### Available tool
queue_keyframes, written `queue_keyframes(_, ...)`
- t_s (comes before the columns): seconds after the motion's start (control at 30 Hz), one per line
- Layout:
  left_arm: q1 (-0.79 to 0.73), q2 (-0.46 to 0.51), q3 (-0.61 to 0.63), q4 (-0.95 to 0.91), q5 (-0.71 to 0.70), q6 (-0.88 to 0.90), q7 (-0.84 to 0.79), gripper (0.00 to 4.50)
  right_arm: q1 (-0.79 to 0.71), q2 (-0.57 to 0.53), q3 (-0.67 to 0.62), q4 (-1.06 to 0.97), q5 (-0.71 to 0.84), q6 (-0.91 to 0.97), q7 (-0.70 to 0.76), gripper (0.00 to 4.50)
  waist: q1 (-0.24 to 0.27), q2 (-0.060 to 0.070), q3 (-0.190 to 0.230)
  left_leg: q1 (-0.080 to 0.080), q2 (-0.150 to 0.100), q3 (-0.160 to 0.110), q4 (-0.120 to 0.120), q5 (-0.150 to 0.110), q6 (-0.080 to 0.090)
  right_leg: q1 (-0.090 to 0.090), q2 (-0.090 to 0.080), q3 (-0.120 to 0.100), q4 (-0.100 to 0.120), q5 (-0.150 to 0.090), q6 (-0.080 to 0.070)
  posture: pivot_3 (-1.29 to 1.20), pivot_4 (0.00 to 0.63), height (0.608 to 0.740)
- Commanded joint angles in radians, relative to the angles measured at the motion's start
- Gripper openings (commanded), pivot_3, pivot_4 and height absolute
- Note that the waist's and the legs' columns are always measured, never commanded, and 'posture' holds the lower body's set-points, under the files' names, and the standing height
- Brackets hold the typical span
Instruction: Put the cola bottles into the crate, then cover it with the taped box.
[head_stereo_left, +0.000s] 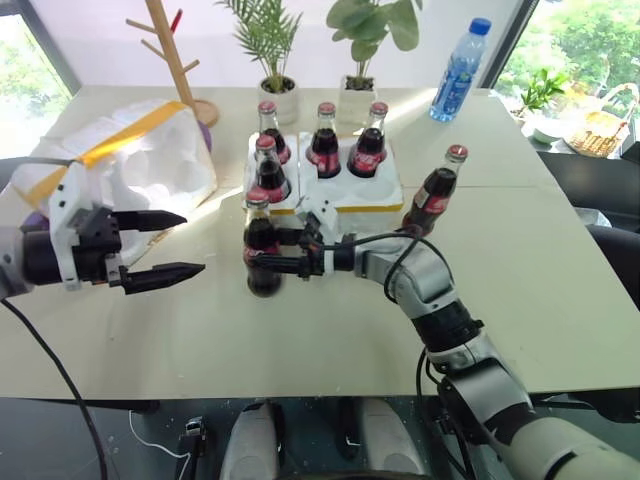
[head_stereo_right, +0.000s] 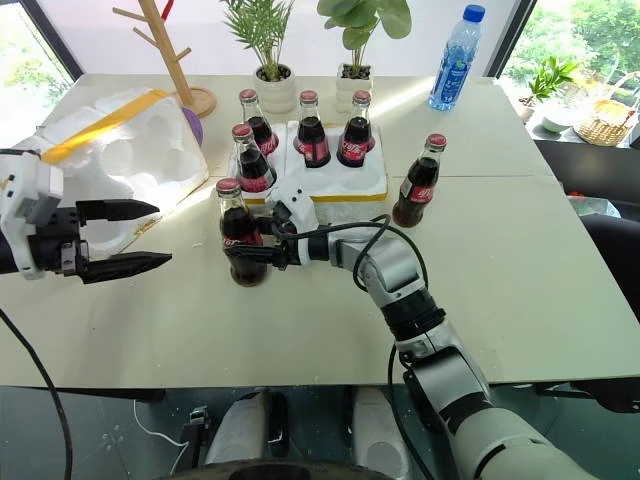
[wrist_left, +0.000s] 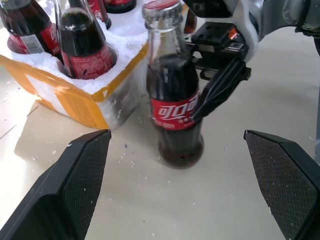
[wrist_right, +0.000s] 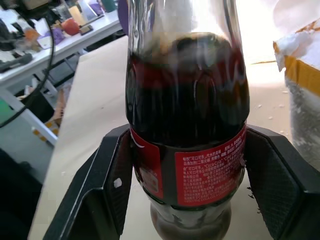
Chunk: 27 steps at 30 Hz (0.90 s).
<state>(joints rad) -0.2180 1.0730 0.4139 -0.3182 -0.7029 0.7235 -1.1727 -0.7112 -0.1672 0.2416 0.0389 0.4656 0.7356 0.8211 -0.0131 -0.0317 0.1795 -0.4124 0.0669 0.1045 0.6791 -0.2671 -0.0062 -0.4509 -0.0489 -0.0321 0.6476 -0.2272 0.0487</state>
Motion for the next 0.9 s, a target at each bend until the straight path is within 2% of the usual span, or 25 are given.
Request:
queue_keyframes(0.03,-0.025,-0.002,0.004,-0.002,-0.011,-0.021,0.011,4.5,-0.05,-0.039,-0.158,-0.177,0.143,0.085,-0.013,2.64,0.0,0.0,0.0,0.0,0.0,0.0,0.0,0.0,0.0,0.0,0.0,0.0,0.0,0.0,0.0,0.0,0.15,0.74)
queue_keyframes(0.17,-0.04,-0.01,-0.014,0.008,-0.009,-0.032,0.014,4.5,-0.117,-0.125,-0.306,-0.227,0.252,0.187,-0.056,2.64,0.0,0.0,0.0,0.0,0.0,0.0,0.0,0.0,0.0,0.0,0.0,0.0,0.0,0.0,0.0,0.0,0.15,0.74)
queue_keyframes(0.27,-0.065,-0.022,-0.035,0.023,-0.007,-0.044,0.018,4.5,-0.202,-0.171,-0.355,-0.166,0.221,0.163,-0.11,2.64,-0.002,0.001,0.001,0.0,0.0,0.0,0.0,0.0,0.0,-0.001,0.0,0.0,0.0,0.0,-0.001,0.0,0.15,0.74)
queue_keyframes(0.47,-0.147,-0.071,-0.085,0.047,-0.008,-0.059,0.051,4.5,-0.305,-0.179,-0.298,0.056,0.024,-0.033,-0.188,2.64,-0.006,0.001,0.001,0.0,0.0,0.003,-0.002,0.0,0.0,-0.002,0.002,0.001,0.0,0.0,0.0,0.0,0.15,0.74)
queue_keyframes(0.57,-0.203,-0.11,-0.11,0.059,-0.006,-0.06,0.086,4.5,-0.297,-0.157,-0.255,0.11,-0.022,-0.085,-0.179,2.64,-0.005,0.001,0.001,-0.002,0.0,0.004,-0.002,0.0,0.0,-0.003,0.002,0.001,0.0,0.0,0.0,0.0,0.15,0.74)
queue_keyframes(0.7,-0.263,-0.153,-0.138,0.064,-0.004,-0.055,0.128,4.5,-0.24,-0.134,-0.191,0.137,-0.082,-0.135,-0.166,2.64,-0.006,0.001,0.001,-0.013,0.0,0.003,0.001,0.001,0.0,-0.014,0.002,0.001,0.002,0.001,0.001,0.0,0.15,0.74)
queue_keyframes(0.9,-0.299,-0.176,-0.166,0.073,0.003,-0.061,0.143,4.5,-0.178,-0.1,-0.148,0.211,-0.157,-0.193,-0.187,2.64,-0.005,0.001,0.001,-0.014,0.0,0.003,0.001,0.001,0.0,-0.014,0.002,0.001,0.002,0.001,0.001,0.0,0.15,0.74)
